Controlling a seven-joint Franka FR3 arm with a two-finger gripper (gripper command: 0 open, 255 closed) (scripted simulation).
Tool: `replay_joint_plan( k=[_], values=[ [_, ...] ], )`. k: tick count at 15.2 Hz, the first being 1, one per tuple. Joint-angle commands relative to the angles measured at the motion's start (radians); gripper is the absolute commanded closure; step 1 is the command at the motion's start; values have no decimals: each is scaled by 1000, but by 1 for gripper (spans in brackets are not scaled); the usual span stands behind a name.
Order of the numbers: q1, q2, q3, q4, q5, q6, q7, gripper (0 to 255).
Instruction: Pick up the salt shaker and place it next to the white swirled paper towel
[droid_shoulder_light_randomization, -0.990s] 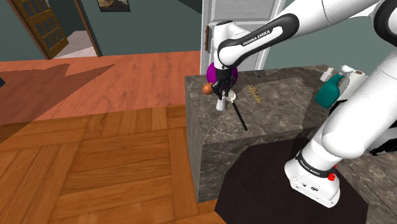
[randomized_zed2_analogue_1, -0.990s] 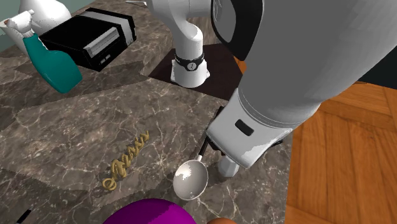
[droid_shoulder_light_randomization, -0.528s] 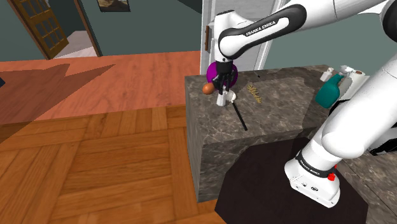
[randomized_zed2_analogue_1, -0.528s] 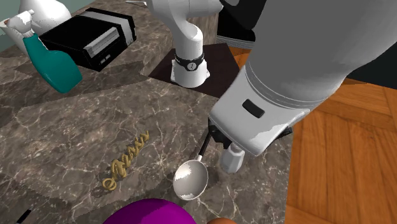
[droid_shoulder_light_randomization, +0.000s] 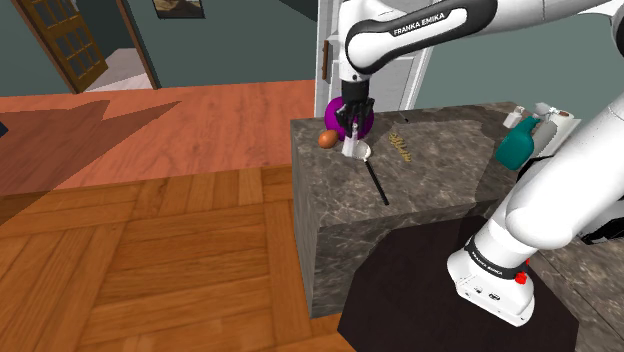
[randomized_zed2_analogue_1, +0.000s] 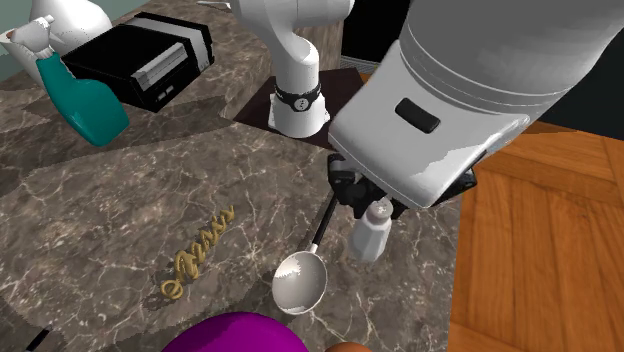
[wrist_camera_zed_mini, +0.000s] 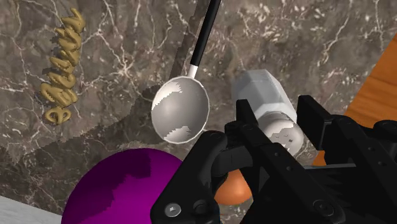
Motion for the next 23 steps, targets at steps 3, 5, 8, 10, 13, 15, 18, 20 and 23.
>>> replay_joint_plan(
  k=[3,5,8,10,13,15,18,20,23],
  values=[
    [0,-14,0,39,2,-53,-2,255],
    [0,-20,0,60,2,-79,-3,255],
    [0,-27,0,92,3,-119,-5,255],
    [0,-31,-1,115,3,-146,-6,255],
    [0,-35,-1,151,4,-186,-8,255],
    [0,-36,-1,177,4,-213,-9,255],
    [0,-37,-1,216,4,-253,-10,255],
    [0,-37,-1,244,4,-280,-11,255],
    [0,-34,-1,287,4,-321,-12,255]
  ],
)
